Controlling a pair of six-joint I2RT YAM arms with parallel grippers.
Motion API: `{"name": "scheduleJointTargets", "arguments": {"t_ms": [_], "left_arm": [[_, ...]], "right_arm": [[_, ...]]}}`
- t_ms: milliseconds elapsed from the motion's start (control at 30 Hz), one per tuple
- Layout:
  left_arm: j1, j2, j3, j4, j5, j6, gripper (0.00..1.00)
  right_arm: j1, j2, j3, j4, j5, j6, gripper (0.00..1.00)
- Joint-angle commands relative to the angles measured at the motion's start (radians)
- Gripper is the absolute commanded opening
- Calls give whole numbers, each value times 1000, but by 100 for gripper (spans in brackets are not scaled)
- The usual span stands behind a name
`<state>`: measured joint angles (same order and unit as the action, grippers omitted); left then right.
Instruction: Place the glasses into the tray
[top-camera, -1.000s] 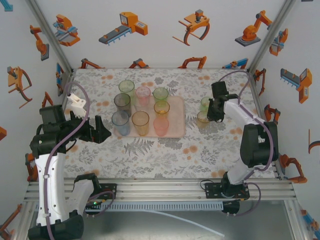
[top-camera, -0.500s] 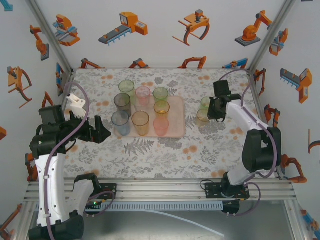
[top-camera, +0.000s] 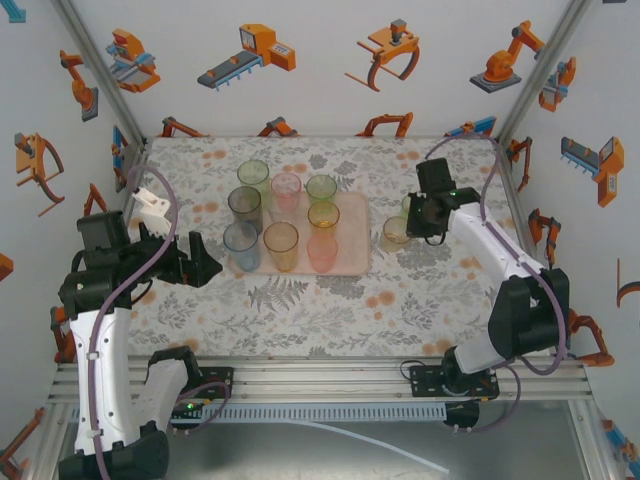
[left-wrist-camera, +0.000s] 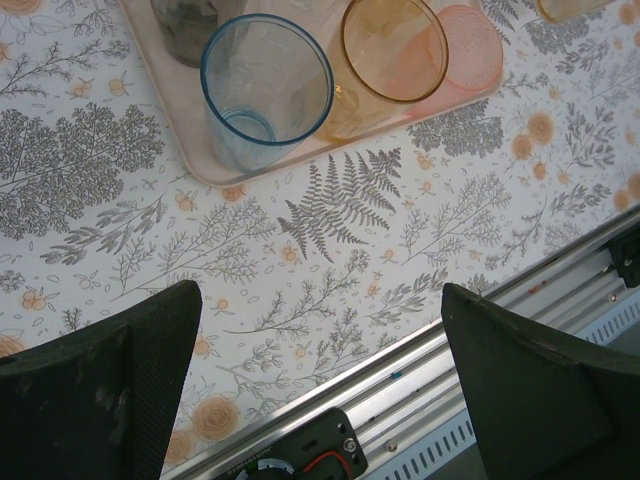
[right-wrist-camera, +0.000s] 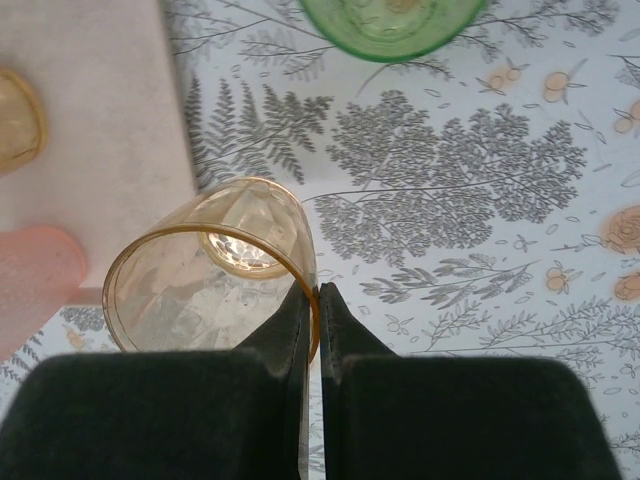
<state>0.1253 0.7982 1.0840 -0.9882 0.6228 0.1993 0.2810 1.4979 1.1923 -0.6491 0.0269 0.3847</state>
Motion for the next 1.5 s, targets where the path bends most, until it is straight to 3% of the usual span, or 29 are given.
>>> {"name": "scheduleJointTargets", "arguments": {"t_ms": [0,633,1467], "left_arm": [[6,-13,-12,1,25,-7,97],[9,-7,-15,6,30,-9,97],[12,-4,-13,4,36,-12,97]], "right_arm": [[61,-35,45,-26,37,10,5],[269,102,62,16,113,40,6],[293,186,33,73,114,40,9]]}}
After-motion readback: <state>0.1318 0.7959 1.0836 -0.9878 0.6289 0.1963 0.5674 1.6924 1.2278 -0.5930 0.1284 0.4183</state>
